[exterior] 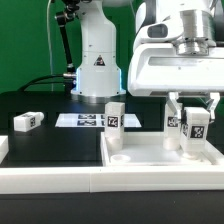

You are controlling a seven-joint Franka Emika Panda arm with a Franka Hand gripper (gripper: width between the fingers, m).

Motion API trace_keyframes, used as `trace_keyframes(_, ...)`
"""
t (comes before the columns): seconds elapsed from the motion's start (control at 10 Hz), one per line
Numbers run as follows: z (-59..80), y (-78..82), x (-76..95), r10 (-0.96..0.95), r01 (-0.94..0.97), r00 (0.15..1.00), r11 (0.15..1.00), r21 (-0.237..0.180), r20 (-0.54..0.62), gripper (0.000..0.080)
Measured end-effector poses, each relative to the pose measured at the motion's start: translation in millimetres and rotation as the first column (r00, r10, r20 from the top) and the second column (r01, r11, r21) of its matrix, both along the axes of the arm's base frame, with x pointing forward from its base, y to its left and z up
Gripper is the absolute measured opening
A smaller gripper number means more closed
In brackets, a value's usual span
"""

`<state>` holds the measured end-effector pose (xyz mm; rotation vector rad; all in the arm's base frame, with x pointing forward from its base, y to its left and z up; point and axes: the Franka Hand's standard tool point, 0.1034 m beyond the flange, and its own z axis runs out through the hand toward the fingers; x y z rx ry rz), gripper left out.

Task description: Assemble square table

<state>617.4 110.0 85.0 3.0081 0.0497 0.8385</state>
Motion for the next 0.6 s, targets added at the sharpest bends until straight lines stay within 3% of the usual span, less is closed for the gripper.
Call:
trace_keyframes(0.1,-5.4,2.0,-2.2,0.005,-0.005,1.000,1.000,-0.003,-0.004,0.0290)
trace_keyframes(0.6,-5.8,9.8,-0.3,0.029,-0.029,0.999,1.000,-0.008,0.046,0.0290)
